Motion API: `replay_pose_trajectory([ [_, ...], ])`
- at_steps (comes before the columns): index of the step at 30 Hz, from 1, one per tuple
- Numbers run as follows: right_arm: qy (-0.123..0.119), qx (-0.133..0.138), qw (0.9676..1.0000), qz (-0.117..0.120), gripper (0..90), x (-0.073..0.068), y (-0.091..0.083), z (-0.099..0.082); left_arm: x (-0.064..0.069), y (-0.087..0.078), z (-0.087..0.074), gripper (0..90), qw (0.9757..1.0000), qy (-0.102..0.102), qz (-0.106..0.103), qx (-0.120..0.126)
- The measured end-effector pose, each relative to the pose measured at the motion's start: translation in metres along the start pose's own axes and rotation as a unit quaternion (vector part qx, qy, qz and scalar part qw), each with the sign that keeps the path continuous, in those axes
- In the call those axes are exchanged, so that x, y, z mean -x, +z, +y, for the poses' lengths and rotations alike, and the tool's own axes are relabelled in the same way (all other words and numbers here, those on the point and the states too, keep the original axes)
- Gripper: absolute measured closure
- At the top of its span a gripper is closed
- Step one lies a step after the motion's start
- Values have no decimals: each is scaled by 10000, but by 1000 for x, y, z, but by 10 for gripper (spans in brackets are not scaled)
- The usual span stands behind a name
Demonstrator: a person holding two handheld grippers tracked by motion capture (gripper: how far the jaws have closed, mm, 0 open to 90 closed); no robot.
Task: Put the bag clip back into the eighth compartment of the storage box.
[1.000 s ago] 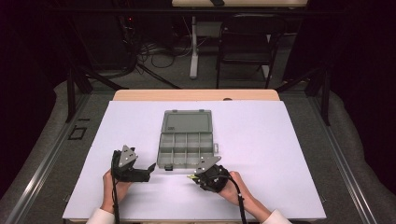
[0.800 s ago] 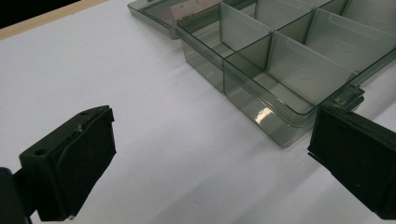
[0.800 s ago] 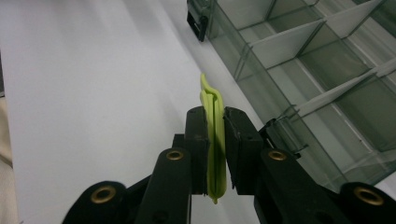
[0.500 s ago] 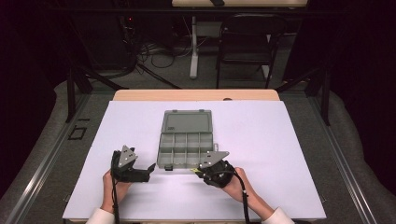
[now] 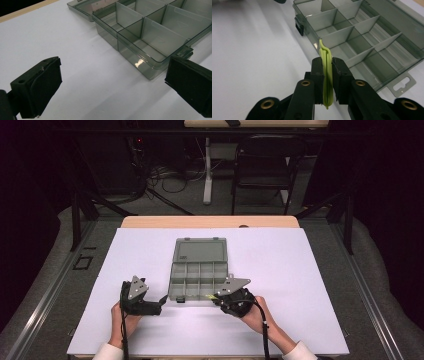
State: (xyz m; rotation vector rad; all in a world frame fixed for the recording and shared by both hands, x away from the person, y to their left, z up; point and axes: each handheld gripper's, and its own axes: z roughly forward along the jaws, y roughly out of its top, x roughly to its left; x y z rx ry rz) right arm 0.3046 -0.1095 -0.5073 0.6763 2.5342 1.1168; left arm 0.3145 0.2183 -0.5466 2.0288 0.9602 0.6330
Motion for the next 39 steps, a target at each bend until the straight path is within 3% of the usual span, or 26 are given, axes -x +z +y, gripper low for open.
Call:
replay_pose_trajectory([
  [16,143,163,9997,-142,800,14,-5,3,-3,-3,-1,1,10000,-49,50,41],
  [39,306,237,9978,-529,799,34,-10,3,-4,-3,-2,1,10000,-69,32,39],
])
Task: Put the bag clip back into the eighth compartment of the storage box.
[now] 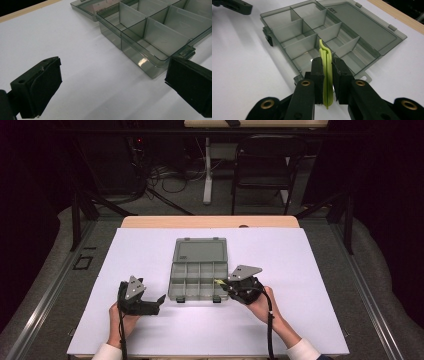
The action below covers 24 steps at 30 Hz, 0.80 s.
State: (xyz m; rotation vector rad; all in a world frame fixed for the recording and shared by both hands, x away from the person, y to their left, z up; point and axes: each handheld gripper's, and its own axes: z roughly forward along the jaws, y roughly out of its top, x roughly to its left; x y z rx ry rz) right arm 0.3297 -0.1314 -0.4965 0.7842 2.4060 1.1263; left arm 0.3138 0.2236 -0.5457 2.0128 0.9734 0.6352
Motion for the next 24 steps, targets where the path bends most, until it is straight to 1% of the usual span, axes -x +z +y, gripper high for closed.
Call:
replay_pose_trajectory([
  [8,82,-53,9999,-40,799,6,6,-1,0,0,0,1,10000,10,-21,-8],
  [15,203,-116,9997,-48,799,7,14,-2,0,1,0,1,10000,-6,-25,3],
  [16,232,-108,9997,-28,799,7,15,-2,0,1,0,1,10000,11,-24,-3],
  [22,413,-99,9991,-89,799,6,20,-2,0,1,0,1,10000,14,-22,1],
  [24,465,-136,9988,-97,798,6,22,-2,1,1,0,1,10000,8,-21,3],
])
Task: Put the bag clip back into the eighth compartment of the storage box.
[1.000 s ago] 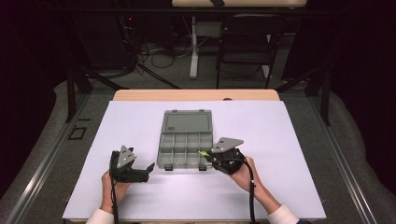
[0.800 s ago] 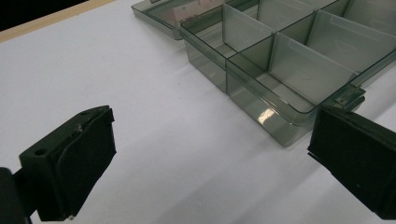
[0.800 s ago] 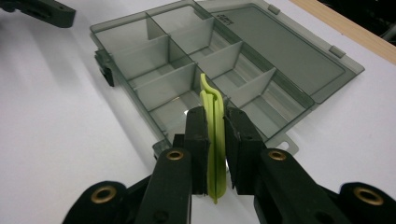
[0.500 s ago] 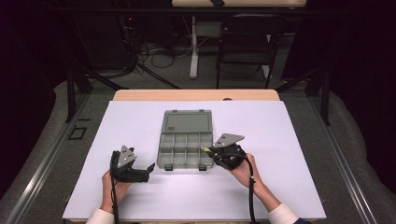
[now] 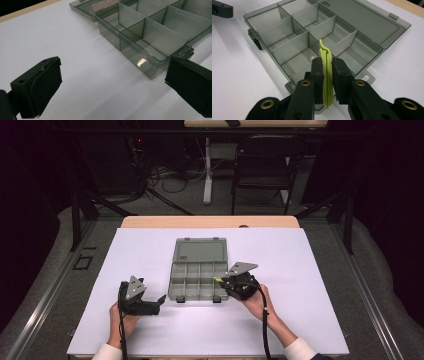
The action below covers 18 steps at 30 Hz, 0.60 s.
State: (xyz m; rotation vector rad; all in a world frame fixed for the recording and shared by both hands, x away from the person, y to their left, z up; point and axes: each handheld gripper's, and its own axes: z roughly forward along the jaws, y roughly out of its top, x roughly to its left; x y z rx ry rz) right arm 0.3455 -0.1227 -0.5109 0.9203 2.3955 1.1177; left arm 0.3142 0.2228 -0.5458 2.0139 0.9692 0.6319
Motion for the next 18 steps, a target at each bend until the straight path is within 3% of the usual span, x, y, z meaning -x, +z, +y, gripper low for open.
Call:
replay_pose_trajectory([
  [9,189,-87,9998,-24,797,-1,8,0,0,0,0,1,10000,12,1,-3],
  [18,186,-231,9995,-139,791,-5,15,-3,0,0,0,1,10000,16,-7,-10],
])
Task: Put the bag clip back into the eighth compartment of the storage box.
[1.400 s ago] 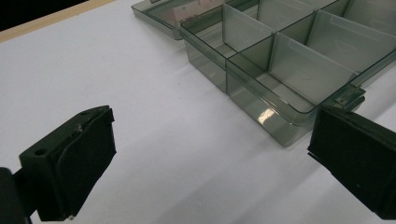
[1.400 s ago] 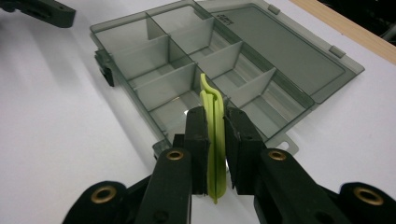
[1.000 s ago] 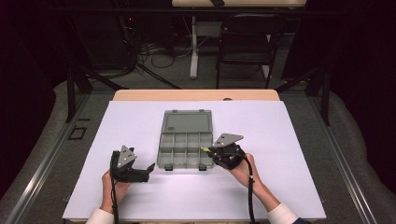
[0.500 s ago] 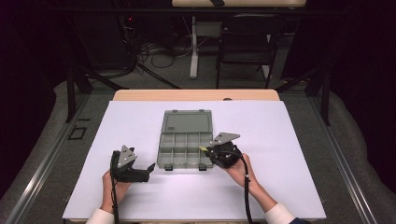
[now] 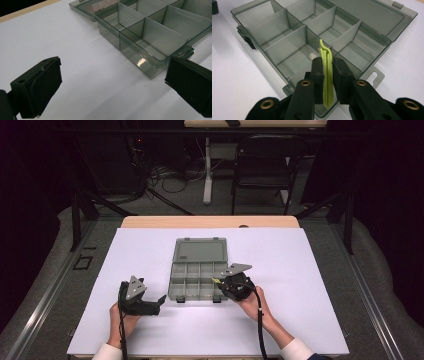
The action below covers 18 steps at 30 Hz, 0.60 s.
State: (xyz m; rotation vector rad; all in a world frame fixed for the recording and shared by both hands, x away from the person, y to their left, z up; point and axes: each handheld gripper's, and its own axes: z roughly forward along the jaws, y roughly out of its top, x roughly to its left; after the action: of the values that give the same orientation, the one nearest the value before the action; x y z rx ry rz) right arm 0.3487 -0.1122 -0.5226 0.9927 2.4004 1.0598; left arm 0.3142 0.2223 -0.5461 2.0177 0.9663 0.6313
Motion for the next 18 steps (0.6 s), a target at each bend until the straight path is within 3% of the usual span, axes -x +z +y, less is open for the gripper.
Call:
replay_pose_trajectory([
  [11,-31,16,10000,-55,720,1,-2,-1,0,0,0,1,10000,15,8,-4],
  [18,-78,32,10000,49,522,5,-7,-2,0,0,0,1,10000,-1,-26,9],
])
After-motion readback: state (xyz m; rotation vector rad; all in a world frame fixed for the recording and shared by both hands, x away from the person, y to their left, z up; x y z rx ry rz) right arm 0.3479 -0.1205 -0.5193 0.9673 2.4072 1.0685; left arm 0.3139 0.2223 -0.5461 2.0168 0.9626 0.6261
